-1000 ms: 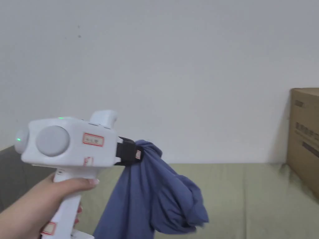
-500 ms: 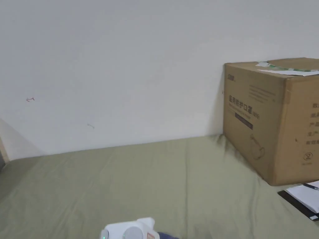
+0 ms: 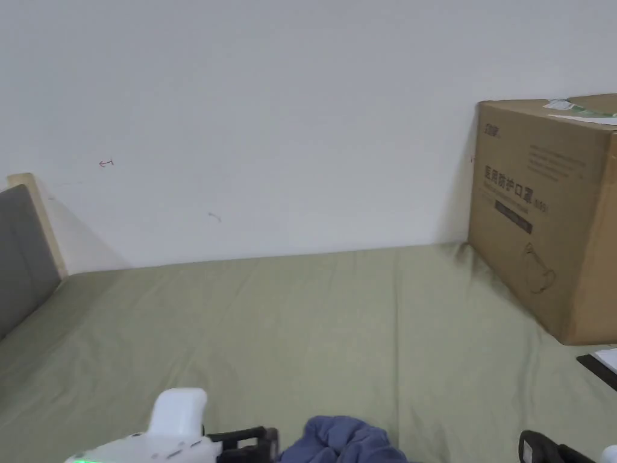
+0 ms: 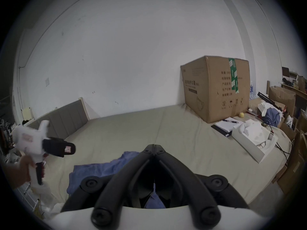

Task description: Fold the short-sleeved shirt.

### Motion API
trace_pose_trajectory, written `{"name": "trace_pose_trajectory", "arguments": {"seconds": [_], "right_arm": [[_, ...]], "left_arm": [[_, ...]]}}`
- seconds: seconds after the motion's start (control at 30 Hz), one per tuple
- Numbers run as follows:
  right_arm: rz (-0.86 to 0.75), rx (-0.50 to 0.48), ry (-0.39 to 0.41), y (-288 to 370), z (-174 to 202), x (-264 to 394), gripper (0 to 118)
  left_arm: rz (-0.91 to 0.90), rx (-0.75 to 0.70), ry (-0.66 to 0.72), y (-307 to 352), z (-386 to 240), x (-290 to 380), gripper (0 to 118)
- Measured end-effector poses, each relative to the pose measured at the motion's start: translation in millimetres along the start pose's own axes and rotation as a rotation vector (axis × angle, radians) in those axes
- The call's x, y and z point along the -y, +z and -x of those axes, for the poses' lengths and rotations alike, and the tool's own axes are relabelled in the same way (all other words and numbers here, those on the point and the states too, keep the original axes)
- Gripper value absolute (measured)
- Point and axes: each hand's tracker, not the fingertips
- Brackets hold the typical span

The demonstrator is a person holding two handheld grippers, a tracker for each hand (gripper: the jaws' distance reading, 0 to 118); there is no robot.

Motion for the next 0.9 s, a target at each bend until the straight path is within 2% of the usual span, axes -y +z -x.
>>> {"name": "trace_pose_trajectory", "arguments": {"seconds": [0.03, 0.07, 0.13, 0.17, 0.2, 0.27, 0.3, 0.4, 0.5, 0.57, 0.67, 0.7, 0.77, 0.83, 0.9], "right_arm": [[-0.022, -0.013, -0.001, 1.3, 3.9, -1.1, 0], [-0.047, -0.021, 0.004, 3.1, 9.0, -1.9, 0], [-0.130, -0.032, 0.029, 5.7, 17.9, 1.8, 0], [-0.226, -0.029, 0.052, 9.2, 22.0, 8.8, 0], [-0.311, 0.008, 0.093, 13.4, 27.4, 17.1, 0], [-0.347, 0.094, 0.156, 17.8, 38.0, 22.5, 0], [-0.353, 0.110, 0.162, 19.8, 41.7, 24.0, 0], [-0.307, 0.066, 0.128, 22.0, 42.9, 25.8, 0], [-0.264, 0.072, 0.163, 18.8, 42.5, 25.5, 0], [-0.262, 0.076, 0.155, 18.3, 42.6, 25.4, 0], [-0.242, 0.063, 0.122, 14.8, 42.6, 20.2, 0], [-0.228, 0.051, 0.121, 12.7, 42.7, 17.5, 0], [-0.194, 0.010, 0.141, 6.8, 42.4, 10.9, 0], [-0.189, 0.008, 0.161, 1.2, 43.7, 7.5, 0], [-0.186, 0.007, 0.163, -4.1, 45.2, 5.0, 0]], "left_arm": [[-0.054, -0.062, -0.012, 17.0, -0.7, 7.5, 23], [-0.096, -0.123, -0.018, 31.5, -1.8, 17.7, 0], [-0.160, -0.157, 0.029, 57.0, 3.9, 38.5, 0], [-0.214, -0.144, 0.085, 71.6, 6.1, 49.1, 0], [-0.263, -0.185, 0.111, 84.0, 4.5, 60.8, 0], [-0.362, -0.365, 0.060, 97.0, -3.0, 82.5, 0], [-0.408, -0.426, 0.032, 100.7, -5.1, 94.3, 0], [-0.414, -0.387, 0.030, 107.6, -5.5, 107.1, 0], [-0.357, -0.378, 0.023, 105.7, -4.6, 103.1, 0], [-0.355, -0.380, 0.033, 106.8, -0.7, 103.0, 0], [-0.366, -0.345, 0.146, 113.4, 13.6, 78.9, 0], [-0.354, -0.302, 0.158, 112.5, 25.4, 56.8, 0], [-0.326, -0.318, 0.131, 102.7, 50.3, 6.4, 0], [-0.172, -0.288, 0.136, 77.6, 84.3, -39.1, 0], [0.149, -0.170, 0.240, 29.2, 130.0, -74.0, 0]]}}
